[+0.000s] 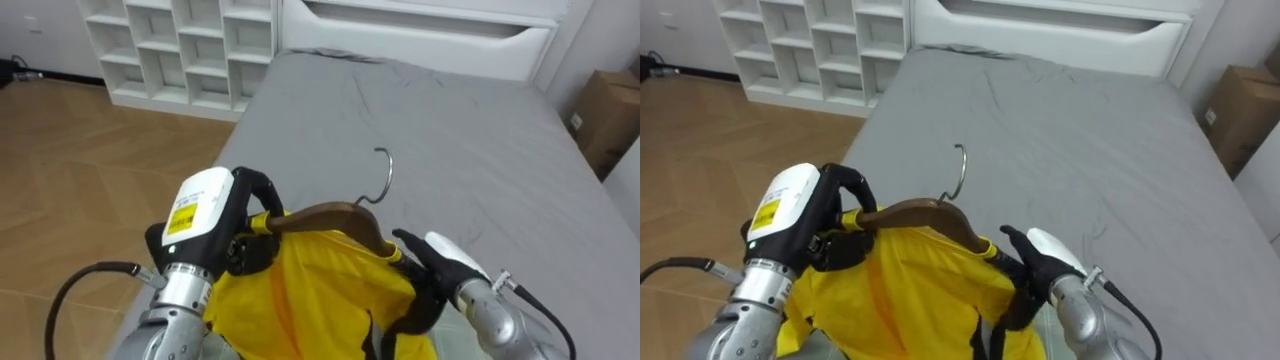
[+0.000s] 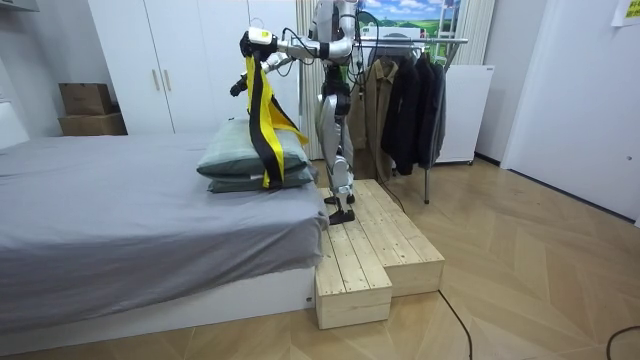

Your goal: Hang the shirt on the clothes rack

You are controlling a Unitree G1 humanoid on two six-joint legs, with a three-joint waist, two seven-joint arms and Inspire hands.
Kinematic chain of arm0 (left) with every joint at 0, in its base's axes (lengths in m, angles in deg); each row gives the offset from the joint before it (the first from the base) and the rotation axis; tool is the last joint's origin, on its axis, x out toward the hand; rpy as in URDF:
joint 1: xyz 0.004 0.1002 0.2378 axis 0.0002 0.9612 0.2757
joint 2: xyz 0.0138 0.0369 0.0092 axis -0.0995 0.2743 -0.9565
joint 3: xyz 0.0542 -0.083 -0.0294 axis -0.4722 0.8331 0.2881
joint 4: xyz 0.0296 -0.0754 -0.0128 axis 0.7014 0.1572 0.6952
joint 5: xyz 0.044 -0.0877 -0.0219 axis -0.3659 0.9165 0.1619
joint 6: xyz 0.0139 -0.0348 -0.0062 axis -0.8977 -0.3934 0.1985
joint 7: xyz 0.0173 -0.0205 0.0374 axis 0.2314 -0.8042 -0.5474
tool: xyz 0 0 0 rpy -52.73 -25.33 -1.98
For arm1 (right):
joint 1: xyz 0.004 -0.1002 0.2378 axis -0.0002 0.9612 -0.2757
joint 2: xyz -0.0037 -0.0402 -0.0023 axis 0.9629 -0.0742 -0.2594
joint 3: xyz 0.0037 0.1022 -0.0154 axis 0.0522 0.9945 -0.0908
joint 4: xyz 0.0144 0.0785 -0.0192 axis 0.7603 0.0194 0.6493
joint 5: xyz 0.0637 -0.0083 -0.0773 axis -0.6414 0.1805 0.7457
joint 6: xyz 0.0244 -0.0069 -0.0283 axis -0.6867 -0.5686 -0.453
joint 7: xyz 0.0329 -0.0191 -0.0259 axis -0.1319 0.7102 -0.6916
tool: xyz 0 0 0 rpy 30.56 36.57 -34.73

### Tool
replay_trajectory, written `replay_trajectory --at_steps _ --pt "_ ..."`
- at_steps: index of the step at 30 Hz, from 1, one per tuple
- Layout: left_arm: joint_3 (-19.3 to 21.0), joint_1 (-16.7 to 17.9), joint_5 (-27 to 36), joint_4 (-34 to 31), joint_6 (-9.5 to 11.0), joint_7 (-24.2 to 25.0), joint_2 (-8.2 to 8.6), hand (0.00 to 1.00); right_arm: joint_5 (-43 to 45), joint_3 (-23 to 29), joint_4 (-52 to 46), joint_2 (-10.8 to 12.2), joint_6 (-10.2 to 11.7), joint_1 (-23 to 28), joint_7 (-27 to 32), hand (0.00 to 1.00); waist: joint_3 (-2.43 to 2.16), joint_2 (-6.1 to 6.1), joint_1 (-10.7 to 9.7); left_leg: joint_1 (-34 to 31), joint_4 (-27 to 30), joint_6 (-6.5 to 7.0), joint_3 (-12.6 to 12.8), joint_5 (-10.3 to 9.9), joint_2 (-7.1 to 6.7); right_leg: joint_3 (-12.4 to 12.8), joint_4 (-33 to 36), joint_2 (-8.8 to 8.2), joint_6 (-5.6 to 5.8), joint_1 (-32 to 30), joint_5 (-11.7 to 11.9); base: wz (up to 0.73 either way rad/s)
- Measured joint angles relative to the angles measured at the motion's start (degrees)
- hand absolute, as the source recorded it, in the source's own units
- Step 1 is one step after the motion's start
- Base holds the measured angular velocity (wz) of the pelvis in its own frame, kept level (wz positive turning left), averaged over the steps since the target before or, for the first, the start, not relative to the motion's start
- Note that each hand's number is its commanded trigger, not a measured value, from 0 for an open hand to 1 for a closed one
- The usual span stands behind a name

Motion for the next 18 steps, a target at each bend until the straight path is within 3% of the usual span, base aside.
replay_trajectory --at_steps 4,5,6,8,10,15,18 --pt "0.0 0.0 0.2 -0.6 0.1 0.0 -0.1 1.0 -0.4 0.0 6.8 -0.9 -0.2 0.3 0.6 0.0 -0.04 0.07 0.1 0.0 0.4 0.0 0.1 0.0 -0.07 0.1 0.0 -0.11 0.05 0.2 0.0 0.01" --pt "0.0 0.0 0.2 -0.6 0.1 -0.1 -0.1 1.0 -0.5 0.0 7.3 -1.1 -0.2 0.6 0.6 0.11 -0.05 0.08 0.2 0.0 0.4 0.0 0.1 0.0 -0.05 0.6 0.0 -0.09 0.19 0.2 -0.1 -0.06" --pt "0.0 0.0 0.3 -0.6 0.1 -0.1 -0.11 1.0 -0.6 0.0 7.4 -1.1 -0.2 0.8 0.6 0.14 -0.05 0.09 0.2 0.0 0.4 0.0 0.1 0.0 -0.05 0.7 0.0 -0.09 0.28 0.1 -0.2 -0.07" --pt "-0.1 0.0 0.4 -0.6 0.3 -0.1 -0.04 1.0 -0.7 0.0 8.1 -1.1 -0.1 0.9 0.8 0.58 -0.16 0.29 0.1 0.0 0.4 0.0 0.2 0.0 0.0 0.8 0.0 -0.02 0.38 0.1 -0.2 -0.04" --pt "-0.3 0.0 1.4 -0.5 0.4 -0.5 -0.08 1.0 -1.0 0.0 8.6 -1.1 -0.1 0.9 1.2 0.64 -0.25 0.43 0.0 0.1 0.5 0.0 0.2 0.0 0.05 0.9 0.1 0.04 0.38 0.2 -0.2 0.0" --pt "-1.0 0.0 3.7 -0.5 0.4 -0.9 -0.3 1.0 -1.1 0.0 8.7 -1.4 -0.1 0.9 3.1 0.52 -0.59 1.01 -0.2 0.2 0.9 0.01 0.2 0.0 0.04 1.0 0.1 0.03 0.37 0.5 -0.2 0.0" --pt "-1.9 0.0 4.0 -0.5 0.5 -2.4 -0.66 1.0 -1.0 -0.1 8.5 -1.3 0.0 0.9 3.6 0.36 -0.67 1.18 -0.4 0.4 1.1 0.05 0.2 0.0 0.04 0.9 0.1 0.01 0.37 0.4 -0.2 0.0"
